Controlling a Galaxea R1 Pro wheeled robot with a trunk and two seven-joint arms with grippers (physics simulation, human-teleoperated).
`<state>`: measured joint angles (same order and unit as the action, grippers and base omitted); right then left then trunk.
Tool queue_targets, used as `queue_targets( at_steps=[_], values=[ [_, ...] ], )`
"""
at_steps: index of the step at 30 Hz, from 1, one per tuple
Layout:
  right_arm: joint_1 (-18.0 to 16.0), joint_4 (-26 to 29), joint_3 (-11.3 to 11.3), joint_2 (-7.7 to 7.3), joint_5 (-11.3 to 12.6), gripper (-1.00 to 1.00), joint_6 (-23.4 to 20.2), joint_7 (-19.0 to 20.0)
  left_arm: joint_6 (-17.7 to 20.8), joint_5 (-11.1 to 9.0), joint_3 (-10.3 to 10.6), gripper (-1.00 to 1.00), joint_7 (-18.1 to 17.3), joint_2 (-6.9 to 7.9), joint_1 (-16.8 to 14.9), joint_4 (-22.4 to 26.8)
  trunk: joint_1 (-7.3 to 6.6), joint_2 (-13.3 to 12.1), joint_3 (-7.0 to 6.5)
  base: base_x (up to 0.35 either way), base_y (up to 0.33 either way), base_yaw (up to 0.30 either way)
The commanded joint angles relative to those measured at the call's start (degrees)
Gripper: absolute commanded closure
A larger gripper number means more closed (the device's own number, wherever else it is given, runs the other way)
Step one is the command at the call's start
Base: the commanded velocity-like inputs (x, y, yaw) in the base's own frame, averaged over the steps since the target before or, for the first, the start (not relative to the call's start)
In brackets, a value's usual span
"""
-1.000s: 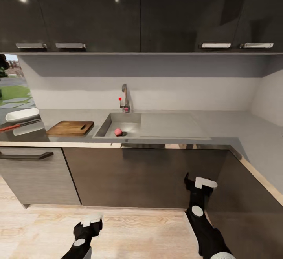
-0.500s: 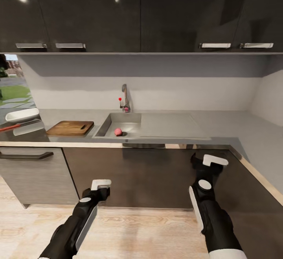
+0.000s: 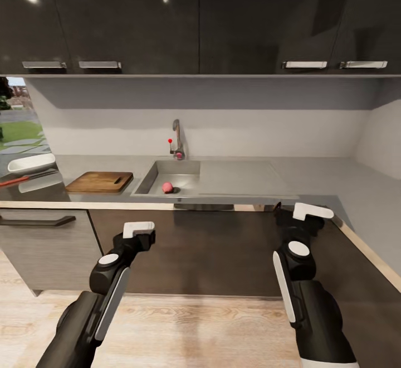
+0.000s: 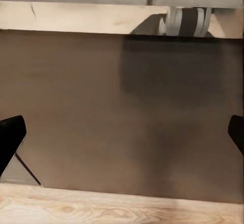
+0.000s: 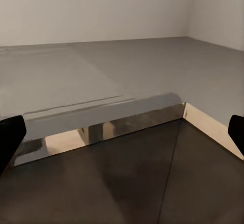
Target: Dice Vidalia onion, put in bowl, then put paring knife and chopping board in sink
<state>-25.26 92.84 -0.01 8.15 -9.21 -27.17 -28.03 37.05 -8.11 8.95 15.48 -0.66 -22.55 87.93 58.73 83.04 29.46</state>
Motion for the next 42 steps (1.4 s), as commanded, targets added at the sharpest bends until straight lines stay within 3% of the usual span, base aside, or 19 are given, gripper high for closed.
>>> queue_targets(
  at_steps=[1,9,16,19,30,42],
  values=[
    [-0.1,0.1,0.1,0.01,-0.5,-1.00,-0.5,0.0,0.3,-0.6,0.0,-1.00,0.5,-0.02,0.0,0.3,0.00,0.0,0.06,0.000,0.000,0.000],
    [-0.4,0.3,0.5,-0.87,-0.5,-1.00,-0.3,2.1,0.6,-0.6,-0.1,-1.00,0.5,-0.94,-0.1,1.1,0.00,0.0,0.06,0.000,0.000,0.000],
    [-0.6,0.4,0.5,-1.47,-0.7,-1.00,-0.1,8.5,0.3,-0.6,-0.1,-1.00,0.6,-3.50,-0.4,1.1,0.00,0.0,0.06,0.000,0.000,0.000],
    [-0.7,0.4,0.5,-2.85,-0.9,-1.00,-0.1,10.9,-0.3,-0.6,-0.1,-1.00,0.7,-3.92,-0.6,1.2,0.00,0.0,0.06,0.000,0.000,0.000],
    [-0.7,0.4,0.5,-3.42,-0.9,-1.00,0.0,11.5,-2.6,-0.5,-0.1,-1.00,0.8,-5.34,-1.2,1.2,0.00,0.0,0.06,0.000,0.000,0.000],
    [-0.7,0.4,0.5,-3.48,-0.9,-1.00,0.7,11.5,-3.5,-0.5,0.2,-1.00,0.7,-6.22,-8.2,1.2,0.00,0.0,0.06,0.000,0.000,0.000]
  ],
)
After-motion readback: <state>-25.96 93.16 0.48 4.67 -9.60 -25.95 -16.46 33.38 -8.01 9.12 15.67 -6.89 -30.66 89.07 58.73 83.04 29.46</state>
